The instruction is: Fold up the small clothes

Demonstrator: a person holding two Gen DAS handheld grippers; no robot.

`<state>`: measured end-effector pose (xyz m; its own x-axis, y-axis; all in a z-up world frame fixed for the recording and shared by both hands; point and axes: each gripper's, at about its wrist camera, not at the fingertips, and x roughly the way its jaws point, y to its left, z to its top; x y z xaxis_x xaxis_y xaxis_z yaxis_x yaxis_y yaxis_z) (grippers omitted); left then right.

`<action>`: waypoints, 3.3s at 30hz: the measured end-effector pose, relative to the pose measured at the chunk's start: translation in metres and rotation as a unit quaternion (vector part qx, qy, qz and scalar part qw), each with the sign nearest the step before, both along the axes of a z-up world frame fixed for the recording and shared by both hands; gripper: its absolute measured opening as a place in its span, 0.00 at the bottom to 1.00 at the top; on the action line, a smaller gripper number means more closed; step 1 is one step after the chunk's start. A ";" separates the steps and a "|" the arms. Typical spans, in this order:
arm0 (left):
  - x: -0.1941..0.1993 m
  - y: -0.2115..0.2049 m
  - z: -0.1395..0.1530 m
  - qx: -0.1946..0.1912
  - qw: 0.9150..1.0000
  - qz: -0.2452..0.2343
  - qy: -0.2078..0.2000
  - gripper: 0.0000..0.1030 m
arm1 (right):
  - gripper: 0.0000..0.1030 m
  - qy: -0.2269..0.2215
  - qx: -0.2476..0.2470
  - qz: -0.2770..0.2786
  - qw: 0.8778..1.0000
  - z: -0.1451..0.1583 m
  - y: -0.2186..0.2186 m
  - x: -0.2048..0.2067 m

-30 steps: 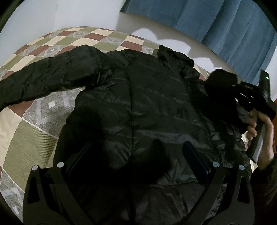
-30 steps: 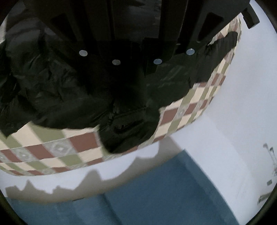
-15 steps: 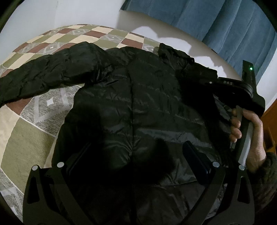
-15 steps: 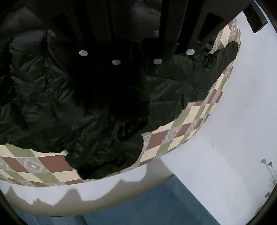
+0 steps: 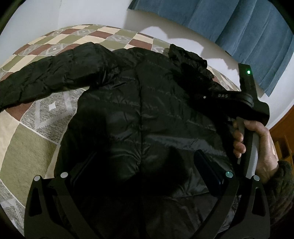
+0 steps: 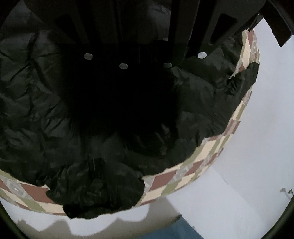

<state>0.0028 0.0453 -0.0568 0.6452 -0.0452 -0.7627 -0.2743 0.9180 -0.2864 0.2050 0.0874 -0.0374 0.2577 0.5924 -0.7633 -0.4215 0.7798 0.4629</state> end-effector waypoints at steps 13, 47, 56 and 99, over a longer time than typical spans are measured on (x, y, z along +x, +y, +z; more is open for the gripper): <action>-0.001 0.000 -0.003 0.001 1.000 -0.001 0.002 0.98 | 0.13 0.019 -0.006 0.012 1.000 -0.010 0.009 -0.001; -0.035 0.051 0.014 0.006 0.998 0.066 -0.008 0.98 | 0.69 0.004 0.031 -0.199 0.979 -0.005 -0.368 -0.095; -0.071 0.126 0.010 -0.028 0.988 0.154 -0.013 0.98 | 0.82 -0.024 0.056 -0.170 0.984 -0.006 -0.364 -0.095; -0.138 0.332 0.027 -0.095 0.927 0.352 -0.084 0.05 | 0.85 -0.021 0.067 -0.171 0.983 -0.006 -0.373 -0.096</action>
<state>-0.1351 0.3778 -0.0296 0.6753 0.3089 -0.6697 -0.7230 0.4570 -0.5181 0.1089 -0.2860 -0.0437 0.4885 0.5611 -0.6683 -0.1669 0.8118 0.5596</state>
